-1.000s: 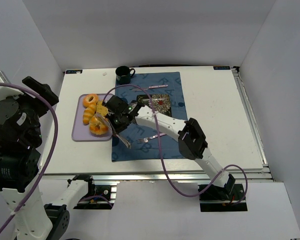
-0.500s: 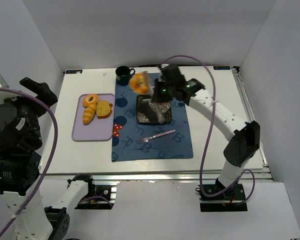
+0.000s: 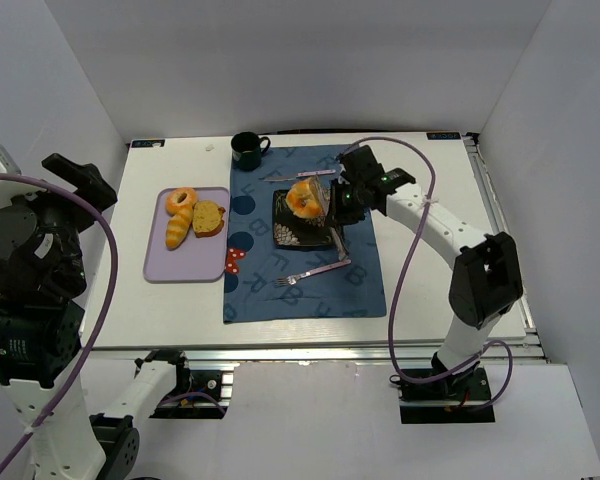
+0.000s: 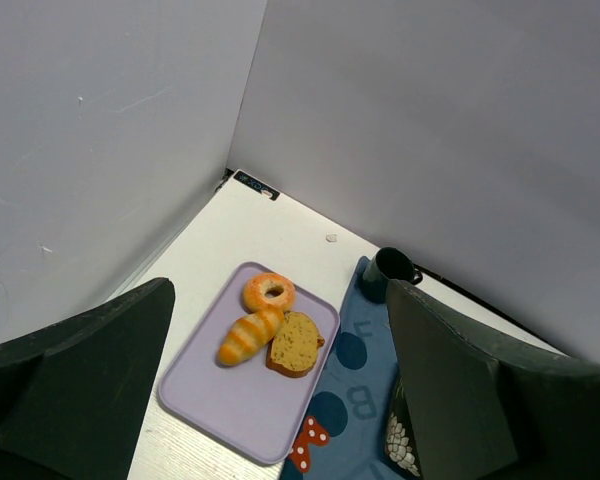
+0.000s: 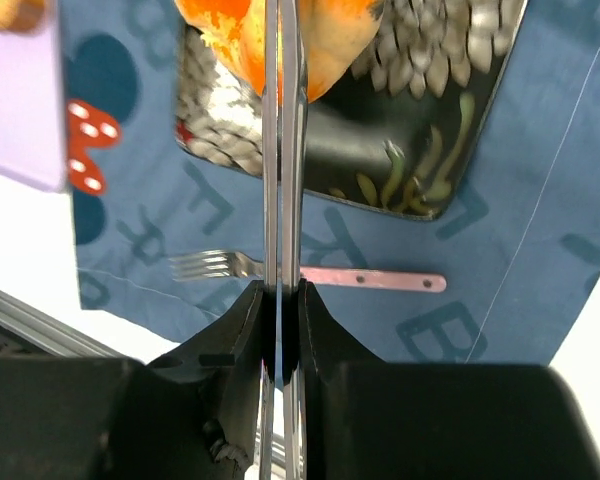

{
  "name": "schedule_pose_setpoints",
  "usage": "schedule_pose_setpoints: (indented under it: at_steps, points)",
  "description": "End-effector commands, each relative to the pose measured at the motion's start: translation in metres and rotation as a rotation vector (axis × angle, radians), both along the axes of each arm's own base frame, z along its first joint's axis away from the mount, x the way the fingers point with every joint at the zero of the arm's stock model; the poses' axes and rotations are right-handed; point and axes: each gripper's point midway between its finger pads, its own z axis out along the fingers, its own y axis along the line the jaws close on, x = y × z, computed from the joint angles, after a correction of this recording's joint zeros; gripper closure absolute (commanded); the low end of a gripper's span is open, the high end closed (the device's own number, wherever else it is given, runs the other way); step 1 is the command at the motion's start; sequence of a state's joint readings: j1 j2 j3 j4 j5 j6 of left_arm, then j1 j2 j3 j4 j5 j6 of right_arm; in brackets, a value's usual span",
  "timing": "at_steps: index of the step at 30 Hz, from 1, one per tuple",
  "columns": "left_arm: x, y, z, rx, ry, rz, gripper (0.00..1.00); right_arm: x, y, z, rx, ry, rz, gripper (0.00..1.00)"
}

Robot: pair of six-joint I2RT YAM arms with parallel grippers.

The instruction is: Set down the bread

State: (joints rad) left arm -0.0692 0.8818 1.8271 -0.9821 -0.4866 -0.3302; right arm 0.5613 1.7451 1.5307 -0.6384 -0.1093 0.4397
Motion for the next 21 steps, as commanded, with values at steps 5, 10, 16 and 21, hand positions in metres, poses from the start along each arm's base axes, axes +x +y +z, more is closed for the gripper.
schedule_pose_setpoints:
  at_steps: [5, 10, 16, 21]
  points:
    - [0.001, 0.001, 0.0, 0.004, 0.0, 0.006, 0.02, -0.011, -0.001, -0.041, 0.0, 0.086, -0.023, 1.0]
    - [0.004, -0.001, -0.002, 0.005, 0.008, -0.003, 0.02, -0.012, -0.002, -0.046, -0.009, 0.091, -0.015, 0.76]
    - [0.007, -0.001, -0.004, 0.001, 0.009, -0.006, 0.02, -0.008, -0.003, -0.026, -0.002, 0.051, -0.021, 0.51]
    - [0.01, -0.002, -0.004, 0.0, 0.007, -0.008, 0.02, -0.005, -0.002, 0.0, 0.021, 0.005, -0.028, 0.48]
